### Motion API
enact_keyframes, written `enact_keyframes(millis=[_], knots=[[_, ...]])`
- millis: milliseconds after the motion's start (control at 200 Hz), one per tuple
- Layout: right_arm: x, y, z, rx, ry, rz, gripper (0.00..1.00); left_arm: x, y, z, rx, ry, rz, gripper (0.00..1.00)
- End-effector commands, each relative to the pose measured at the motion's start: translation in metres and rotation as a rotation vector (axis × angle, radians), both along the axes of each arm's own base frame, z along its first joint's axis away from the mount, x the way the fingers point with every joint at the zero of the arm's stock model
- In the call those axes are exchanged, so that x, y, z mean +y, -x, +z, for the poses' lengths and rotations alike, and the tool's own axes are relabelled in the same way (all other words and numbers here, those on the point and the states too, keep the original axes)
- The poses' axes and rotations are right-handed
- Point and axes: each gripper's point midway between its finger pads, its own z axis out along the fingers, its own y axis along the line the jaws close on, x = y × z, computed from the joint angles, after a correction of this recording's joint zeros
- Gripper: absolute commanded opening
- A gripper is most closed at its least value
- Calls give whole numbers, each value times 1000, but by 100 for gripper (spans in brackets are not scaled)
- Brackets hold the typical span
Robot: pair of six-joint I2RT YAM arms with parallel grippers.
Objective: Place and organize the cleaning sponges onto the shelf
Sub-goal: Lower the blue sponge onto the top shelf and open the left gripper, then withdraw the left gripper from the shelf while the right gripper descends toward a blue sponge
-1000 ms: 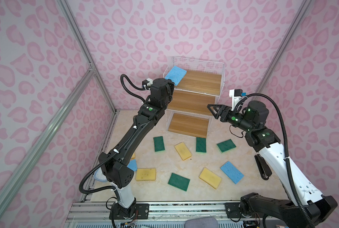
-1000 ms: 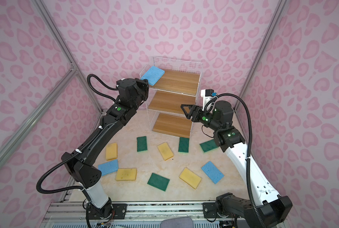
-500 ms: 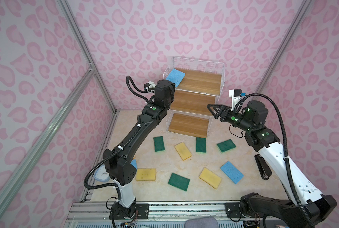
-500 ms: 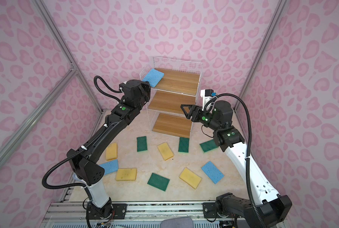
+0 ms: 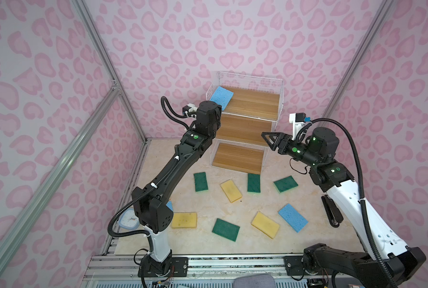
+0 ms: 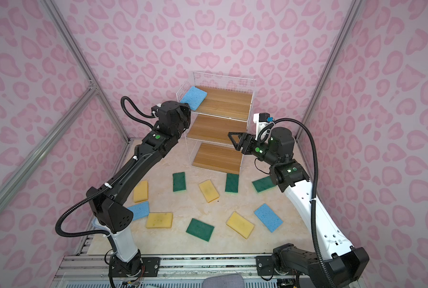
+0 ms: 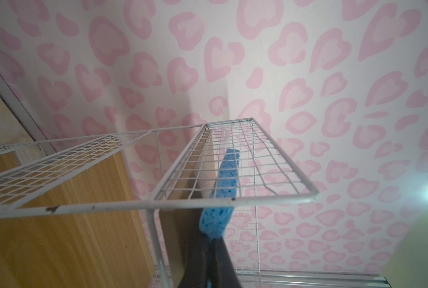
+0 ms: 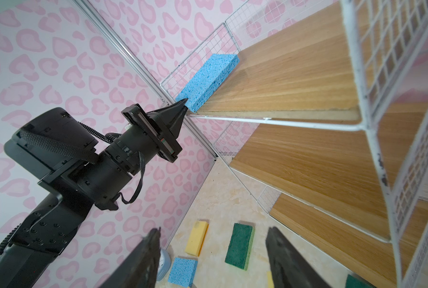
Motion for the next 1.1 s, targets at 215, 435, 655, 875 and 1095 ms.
enact_keyframes(millis=[215,435,655,875,1095], knots=[[-2,1,0,-16,12,-8,69,-1,2,11,-46,8,19,34],[0,1,3,-15,4,-1,69,0,8,12,-51,-4,18,61],[3,0,4,-14,4,11,72,3,16,7,-48,-20,14,92],[8,-1,6,-17,4,21,73,7,26,1,-40,-59,5,98],[14,0,7,-17,7,32,73,21,42,9,-58,-134,18,91]])
